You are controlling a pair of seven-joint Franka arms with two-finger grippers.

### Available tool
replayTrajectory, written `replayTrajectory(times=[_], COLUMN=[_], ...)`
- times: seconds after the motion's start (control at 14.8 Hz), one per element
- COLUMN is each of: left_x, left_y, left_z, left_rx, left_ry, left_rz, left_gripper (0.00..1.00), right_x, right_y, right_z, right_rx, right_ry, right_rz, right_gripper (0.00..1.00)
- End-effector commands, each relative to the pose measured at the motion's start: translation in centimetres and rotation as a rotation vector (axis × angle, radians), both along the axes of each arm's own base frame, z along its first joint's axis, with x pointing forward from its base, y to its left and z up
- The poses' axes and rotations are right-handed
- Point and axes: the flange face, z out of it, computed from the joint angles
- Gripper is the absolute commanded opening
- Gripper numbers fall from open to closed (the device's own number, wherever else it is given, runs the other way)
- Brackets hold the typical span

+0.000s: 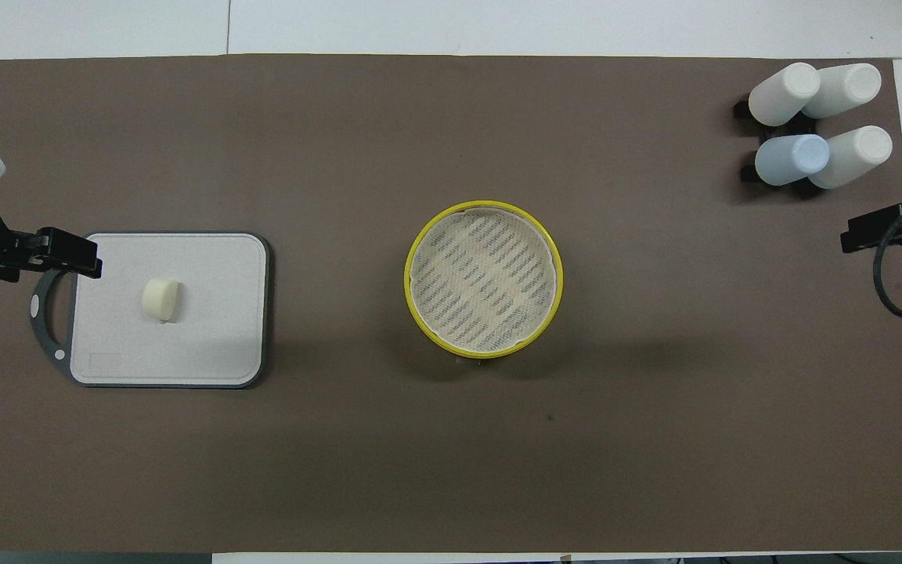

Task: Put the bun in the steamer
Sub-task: 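Reach the right gripper to the steamer lid while the left gripper approaches the bun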

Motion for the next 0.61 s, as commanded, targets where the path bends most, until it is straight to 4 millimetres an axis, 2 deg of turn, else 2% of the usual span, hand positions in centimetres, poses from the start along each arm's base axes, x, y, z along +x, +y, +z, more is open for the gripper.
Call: replayTrajectory(times=[0.0, 0.34, 0.54], left_x=[-0.04, -0.30, -0.23], left_y=[-0.23, 0.62, 0.29], left_z=[0.30, 0.50, 0.87], left_rx=[0.026, 0.026, 0.026], left_ry=[-0.014, -0.015, -0.024], left_rz=[0.008, 0.020, 0.017], left_gripper=[1.00, 1.00, 1.00], right_x=[0.09, -0.19, -0.74], right_y=[-0.24, -0.19, -0.20], right_z=[0.00, 0.04, -0.13], right_rx=[0.000, 0.002, 0.005], right_ry=[0.006, 0.013, 0.036], right_rz=[-0.018, -0.022, -0.015], right_gripper=[1.00, 1.00, 1.00])
